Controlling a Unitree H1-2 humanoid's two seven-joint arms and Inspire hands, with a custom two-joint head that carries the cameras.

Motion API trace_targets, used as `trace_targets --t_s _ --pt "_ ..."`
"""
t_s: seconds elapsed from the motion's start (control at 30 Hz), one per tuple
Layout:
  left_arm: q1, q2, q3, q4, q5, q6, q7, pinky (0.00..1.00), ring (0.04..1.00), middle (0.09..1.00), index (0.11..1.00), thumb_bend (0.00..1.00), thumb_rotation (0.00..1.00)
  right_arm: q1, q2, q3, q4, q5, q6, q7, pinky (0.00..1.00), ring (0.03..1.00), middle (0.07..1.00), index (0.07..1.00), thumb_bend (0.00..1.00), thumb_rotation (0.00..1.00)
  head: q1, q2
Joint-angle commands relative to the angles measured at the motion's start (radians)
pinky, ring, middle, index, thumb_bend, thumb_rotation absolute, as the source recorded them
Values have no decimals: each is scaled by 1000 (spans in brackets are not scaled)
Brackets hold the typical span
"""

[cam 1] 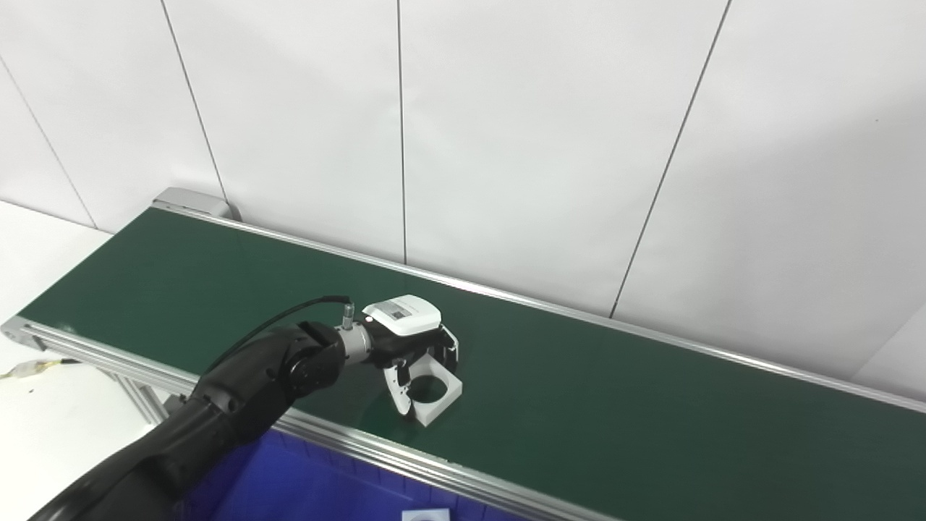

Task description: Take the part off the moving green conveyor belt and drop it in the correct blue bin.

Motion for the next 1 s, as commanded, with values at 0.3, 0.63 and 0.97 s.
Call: trace_targets --t_s 0.3,0.63,0.97 --pt "76 12 107 -97 -155 -124 187 250 361 470 515 495 0 5 5 -1 -42 -8 -58 -16 781 789 806 870 862 280 -67 32" --pt "231 -27 289 -390 -519 -117 128 238 362 472 513 491 0 19 18 11 -85 -73 -58 -50 776 776 797 856 890 334 -236 111" --pt "365 -72 301 -498 -611 -122 88 187 348 460 514 489 0 27 78 -5 -119 -137 -58 -51 759 767 793 857 875 385 -394 196"
